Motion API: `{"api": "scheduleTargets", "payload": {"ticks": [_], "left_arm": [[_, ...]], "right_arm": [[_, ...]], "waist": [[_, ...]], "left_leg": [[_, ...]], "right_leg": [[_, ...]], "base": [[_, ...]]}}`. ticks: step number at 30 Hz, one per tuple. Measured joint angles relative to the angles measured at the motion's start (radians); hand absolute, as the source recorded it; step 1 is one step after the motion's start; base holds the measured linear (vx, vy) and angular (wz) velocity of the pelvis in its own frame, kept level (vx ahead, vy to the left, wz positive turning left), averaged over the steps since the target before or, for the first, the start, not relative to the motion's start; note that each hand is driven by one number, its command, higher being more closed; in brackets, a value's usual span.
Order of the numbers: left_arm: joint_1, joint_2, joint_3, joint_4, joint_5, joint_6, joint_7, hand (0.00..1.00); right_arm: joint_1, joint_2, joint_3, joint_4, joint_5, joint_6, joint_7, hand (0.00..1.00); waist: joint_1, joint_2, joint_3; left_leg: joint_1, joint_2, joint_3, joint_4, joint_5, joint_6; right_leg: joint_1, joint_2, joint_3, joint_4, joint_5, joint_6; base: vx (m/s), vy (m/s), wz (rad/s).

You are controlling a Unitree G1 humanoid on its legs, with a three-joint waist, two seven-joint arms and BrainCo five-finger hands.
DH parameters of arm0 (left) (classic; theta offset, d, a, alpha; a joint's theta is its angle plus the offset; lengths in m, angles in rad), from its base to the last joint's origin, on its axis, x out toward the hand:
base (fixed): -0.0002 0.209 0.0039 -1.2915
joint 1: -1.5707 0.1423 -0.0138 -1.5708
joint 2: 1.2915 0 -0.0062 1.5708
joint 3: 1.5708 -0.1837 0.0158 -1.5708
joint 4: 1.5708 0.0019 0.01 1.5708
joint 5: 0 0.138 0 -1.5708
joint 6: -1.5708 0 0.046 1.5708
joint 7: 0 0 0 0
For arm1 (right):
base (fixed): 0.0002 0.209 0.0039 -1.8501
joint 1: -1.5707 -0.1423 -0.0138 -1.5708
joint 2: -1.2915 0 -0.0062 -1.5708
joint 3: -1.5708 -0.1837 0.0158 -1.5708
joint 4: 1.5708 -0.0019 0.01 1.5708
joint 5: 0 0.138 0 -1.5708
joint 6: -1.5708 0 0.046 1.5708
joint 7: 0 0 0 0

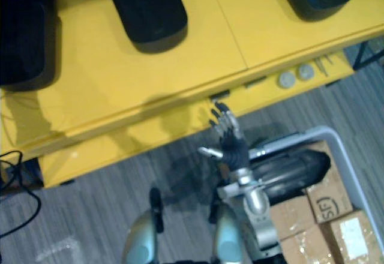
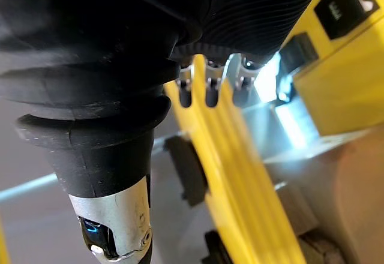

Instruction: Walk over and take plastic housings, then place them on the shelf

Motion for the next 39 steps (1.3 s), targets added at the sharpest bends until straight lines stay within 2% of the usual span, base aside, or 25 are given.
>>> {"api": "scheduleTargets", "payload": {"ticks": [3,7,11,14,15,17,18,20,21,22,23,25,26,27,28,29,30,31,32,34,35,36,37,38,39], "left_arm": [[0.113,-0.040,0.052,-0.216,0.000,-0.026,0.043,0.00],[0.389,-0.171,0.193,-0.564,0.017,-0.043,0.121,0.00],[0.724,-0.393,0.333,-0.917,0.096,-0.089,0.240,0.00],[0.950,-0.598,0.400,-1.176,0.128,-0.166,0.292,0.00],[0.999,-0.648,0.404,-1.228,0.129,-0.181,0.303,0.00],[1.183,-0.826,0.390,-1.357,0.129,-0.237,0.315,0.00],[1.220,-0.861,0.382,-1.371,0.129,-0.244,0.314,0.00],[1.325,-0.960,0.326,-1.373,0.115,-0.255,0.318,0.00],[1.351,-0.960,0.312,-1.371,0.109,-0.257,0.316,0.00],[1.392,-0.959,0.279,-1.367,0.087,-0.259,0.312,0.00],[1.412,-0.946,0.253,-1.359,0.068,-0.267,0.309,0.00],[1.448,-0.945,0.270,-1.345,0.053,-0.285,0.306,0.00],[1.472,-0.944,0.280,-1.334,0.034,-0.299,0.306,0.00],[1.479,-0.942,0.281,-1.328,0.032,-0.302,0.305,0.00],[1.489,-0.942,0.280,-1.318,0.029,-0.303,0.306,0.00],[1.494,-0.942,0.280,-1.305,0.028,-0.300,0.306,0.00],[1.493,-0.939,0.285,-1.297,0.028,-0.300,0.304,0.00],[1.492,-0.936,0.295,-1.284,0.028,-0.299,0.304,0.00],[1.489,-0.934,0.310,-1.266,0.028,-0.295,0.300,0.00],[1.456,-0.932,0.310,-1.243,0.028,-0.289,0.297,0.00],[1.440,-0.930,0.311,-1.229,0.029,-0.276,0.296,0.00],[1.433,-0.928,0.312,-1.223,0.029,-0.269,0.296,0.00],[1.427,-0.927,0.311,-1.217,0.031,-0.269,0.292,0.00],[1.423,-0.926,0.308,-1.217,0.032,-0.271,0.288,0.00],[1.421,-0.926,0.308,-1.216,0.032,-0.270,0.287,0.00]], "right_arm": [[-0.013,0.000,-0.022,0.013,-0.029,0.000,0.000,0.00],[-0.022,-0.019,-0.090,0.035,-0.081,0.007,-0.013,0.00],[-0.120,-0.058,-0.116,0.028,-0.131,0.006,-0.043,0.00],[-0.243,-0.051,-0.115,0.024,-0.154,-0.005,-0.083,0.00],[-0.261,-0.048,-0.115,0.024,-0.153,-0.008,-0.086,0.00],[-0.290,-0.029,-0.116,0.028,-0.152,-0.030,-0.109,0.00],[-0.290,-0.027,-0.120,0.031,-0.150,-0.033,-0.112,0.00],[-0.279,-0.025,-0.143,0.061,-0.123,-0.043,-0.128,0.00],[-0.279,-0.022,-0.151,0.077,-0.118,-0.042,-0.130,0.00],[-0.270,-0.016,-0.179,0.098,-0.096,-0.042,-0.132,0.00],[-0.248,-0.006,-0.228,0.098,-0.075,-0.044,-0.140,0.00],[-0.244,0.005,-0.254,0.100,-0.038,-0.044,-0.166,0.00],[-0.239,0.006,-0.253,0.100,-0.023,-0.046,-0.178,0.00],[-0.238,0.007,-0.253,0.100,-0.017,-0.046,-0.179,0.00],[-0.238,0.008,-0.252,0.100,-0.012,-0.047,-0.186,0.00],[-0.235,0.019,-0.254,0.100,-0.004,-0.047,-0.197,0.00],[-0.231,0.033,-0.255,0.103,-0.004,-0.048,-0.197,0.00],[-0.221,0.063,-0.253,0.104,-0.004,-0.047,-0.198,0.00],[-0.214,0.110,-0.233,0.098,-0.014,-0.047,-0.197,0.00],[-0.208,0.118,-0.227,0.096,-0.039,-0.047,-0.198,0.00],[-0.199,0.129,-0.223,0.096,-0.066,-0.045,-0.205,0.00],[-0.184,0.142,-0.214,0.094,-0.078,-0.042,-0.217,0.00],[-0.168,0.143,-0.215,0.092,-0.083,-0.042,-0.218,0.00],[-0.133,0.142,-0.217,0.089,-0.085,-0.042,-0.217,0.00],[-0.122,0.143,-0.219,0.081,-0.085,-0.042,-0.217,0.00]], "waist": [[0.006,-0.005,-0.030],[0.008,0.007,-0.121],[0.012,0.048,-0.242],[0.028,0.092,-0.297],[0.037,0.102,-0.306],[0.050,0.134,-0.329],[0.049,0.138,-0.333],[0.054,0.140,-0.331],[0.056,0.132,-0.329],[0.054,0.111,-0.327],[0.050,0.091,-0.325],[0.053,0.092,-0.324],[0.053,0.097,-0.326],[0.053,0.100,-0.325],[0.055,0.103,-0.326],[0.056,0.109,-0.327],[0.055,0.105,-0.325],[0.059,0.075,-0.316],[0.065,0.051,-0.299],[0.068,0.030,-0.288],[0.072,0.030,-0.285],[0.064,0.050,-0.271],[0.058,0.058,-0.265],[0.058,0.068,-0.258],[0.057,0.073,-0.250]], "left_leg": [[0.041,-0.008,0.001,-0.054,0.026,-0.003],[0.117,-0.014,-0.003,-0.127,0.050,-0.006],[0.210,-0.021,0.008,-0.181,0.050,-0.006],[0.245,-0.025,0.013,-0.194,0.049,-0.006],[0.251,-0.024,0.015,-0.196,0.049,-0.006],[0.235,-0.025,-0.026,-0.182,0.049,-0.006],[0.222,-0.027,-0.046,-0.172,0.049,-0.006],[0.178,-0.054,-0.140,-0.157,0.085,-0.008],[0.173,-0.071,-0.152,-0.159,0.097,-0.008],[0.152,-0.114,-0.187,-0.169,0.129,-0.006],[0.123,-0.116,-0.132,-0.120,0.087,0.046],[0.088,-0.063,-0.060,0.014,0.058,0.062],[0.092,-0.011,-0.067,0.054,0.043,0.024],[0.095,0.009,-0.091,0.061,0.033,-0.007],[0.094,0.037,-0.149,0.067,-0.011,-0.086],[0.099,0.048,-0.164,0.068,-0.097,-0.123],[0.100,0.046,-0.157,0.074,-0.134,-0.115],[0.092,0.035,-0.126,0.115,-0.141,-0.101],[0.060,0.017,-0.098,0.197,-0.180,-0.066],[0.018,0.001,-0.055,0.266,-0.213,-0.031],[-0.005,-0.004,-0.009,0.279,-0.229,-0.007],[-0.016,0.003,0.007,0.273,-0.230,0.010],[-0.015,0.005,0.013,0.262,-0.227,0.019],[0.000,0.004,0.035,0.223,-0.215,0.035],[0.008,0.003,0.043,0.209,-0.210,0.039]], "right_leg": [[0.022,0.000,-0.006,-0.008,-0.001,0.002],[0.090,0.008,-0.025,-0.048,0.002,0.007],[0.183,0.014,-0.026,-0.117,0.014,0.027],[0.228,0.016,-0.025,-0.155,0.025,0.042],[0.234,0.016,-0.025,-0.159,0.026,0.042],[0.258,0.010,-0.068,-0.166,0.024,0.041],[0.260,0.006,-0.087,-0.160,0.018,0.041],[0.233,-0.056,-0.163,-0.036,-0.066,0.039],[0.214,-0.089,-0.173,0.029,-0.099,0.039],[0.195,-0.167,-0.211,0.134,-0.154,0.045],[0.188,-0.230,-0.261,0.178,-0.171,0.046],[0.183,-0.268,-0.267,0.196,-0.164,0.064],[0.173,-0.272,-0.256,0.196,-0.150,0.083],[0.168,-0.269,-0.252,0.197,-0.139,0.099],[0.152,-0.262,-0.240,0.196,-0.122,0.112],[0.151,-0.246,-0.233,0.172,-0.092,0.125],[0.154,-0.243,-0.226,0.148,-0.072,0.129],[0.164,-0.236,-0.205,0.085,-0.021,0.126],[0.183,-0.217,-0.179,-0.022,0.076,0.134],[0.155,-0.226,-0.127,-0.065,0.152,0.127],[0.115,-0.228,-0.114,-0.097,0.223,0.058],[0.090,-0.197,-0.091,-0.093,0.216,0.025],[0.089,-0.169,-0.074,-0.072,0.192,0.029],[0.085,-0.097,-0.045,-0.047,0.094,0.041],[0.089,-0.070,-0.033,-0.047,0.059,0.038]], "base": [[-0.02,-0.009,0.08],[0.06,-0.004,0.06],[0.09,0.026,-0.05],[0.02,0.010,-0.02],[0.01,0.006,0.08],[-0.01,-0.004,0.44],[-0.05,-0.008,0.88],[-0.11,-0.018,1.12],[-0.14,-0.028,1.24],[-0.16,-0.005,1.36],[-0.13,-0.004,1.35],[-0.04,0.034,0.66],[-0.06,0.140,0.16],[-0.09,0.192,-0.06],[-0.10,0.379,-0.21],[-0.06,0.388,-0.23],[-0.05,0.467,-0.36],[-0.03,0.372,-0.61],[-0.05,0.356,-0.63],[-0.11,0.356,-0.57],[-0.19,0.434,-0.78],[-0.18,0.394,-0.65],[-0.07,0.235,-0.62],[-0.02,0.194,-0.43],[-0.01,0.170,-0.55]]}}
